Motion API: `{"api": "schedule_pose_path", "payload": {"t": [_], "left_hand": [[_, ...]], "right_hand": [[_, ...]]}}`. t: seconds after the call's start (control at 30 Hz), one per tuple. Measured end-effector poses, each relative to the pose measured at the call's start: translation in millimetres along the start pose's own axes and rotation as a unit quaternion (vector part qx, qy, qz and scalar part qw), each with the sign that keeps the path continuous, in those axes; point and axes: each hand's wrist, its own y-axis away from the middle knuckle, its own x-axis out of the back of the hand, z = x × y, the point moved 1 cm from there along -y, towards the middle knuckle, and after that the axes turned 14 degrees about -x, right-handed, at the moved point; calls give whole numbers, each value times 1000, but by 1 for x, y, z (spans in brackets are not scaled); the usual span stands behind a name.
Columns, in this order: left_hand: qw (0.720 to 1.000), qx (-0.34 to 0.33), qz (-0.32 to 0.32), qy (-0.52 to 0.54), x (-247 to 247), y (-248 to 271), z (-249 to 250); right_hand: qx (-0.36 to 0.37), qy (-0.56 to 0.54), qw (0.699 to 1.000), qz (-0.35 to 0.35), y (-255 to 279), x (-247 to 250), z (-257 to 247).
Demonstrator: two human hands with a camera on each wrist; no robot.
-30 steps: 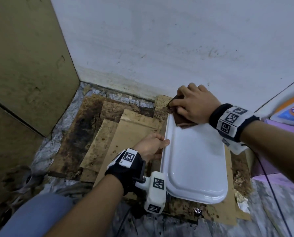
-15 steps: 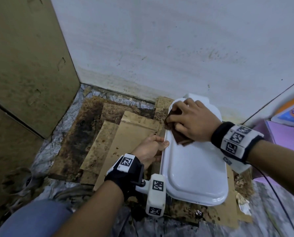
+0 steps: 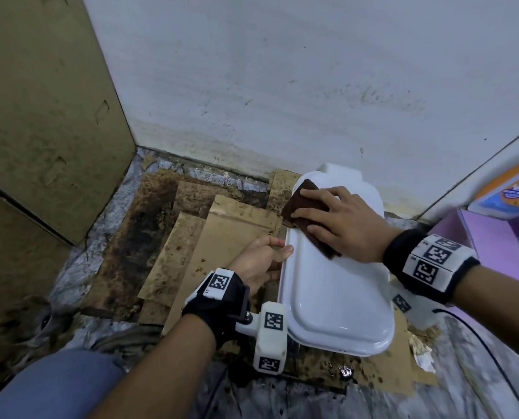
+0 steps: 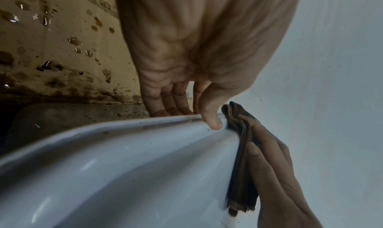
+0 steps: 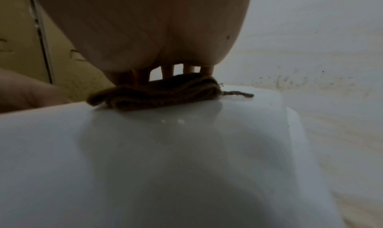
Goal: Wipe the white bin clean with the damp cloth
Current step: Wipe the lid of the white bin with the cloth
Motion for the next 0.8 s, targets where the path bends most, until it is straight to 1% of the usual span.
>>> {"api": "schedule_pose_path", "payload": {"t": [0.13, 0.23, 0.3, 0.33, 0.47, 0.53, 0.63, 0.7, 0.77, 0.8], "left_hand": [[1000, 7, -7, -4, 1, 1, 1], [1000, 3, -8, -3, 1, 1, -1], [1000, -1, -8, -1, 1, 1, 0], [1000, 0, -8, 2, 1, 1, 0], [1000, -5, -8, 5, 3, -2, 0], [1000, -5, -9, 7, 3, -3, -2], [1000, -9, -11, 3, 2, -3, -2], [1000, -13, -8, -2, 3, -3, -3], [1000, -17, -5, -8, 3, -3, -3], [1000, -17, -2, -11, 3, -3, -3]], "right_hand": [[-3, 53, 999, 8, -20, 12, 5], [-27, 101, 994, 24, -34, 22, 14], [-46, 101, 994, 14, -40, 25, 13], [-44, 93, 995, 13, -40, 25, 10], [35, 73, 996, 23, -29, 14, -2], [46, 72, 996, 27, -27, 14, 1], [11, 82, 996, 22, -42, 21, 6], [-38, 66, 997, 4, -55, 25, 13], [-97, 32, 994, -28, -67, 28, 23], [-116, 17, 992, -41, -69, 29, 26]]}}
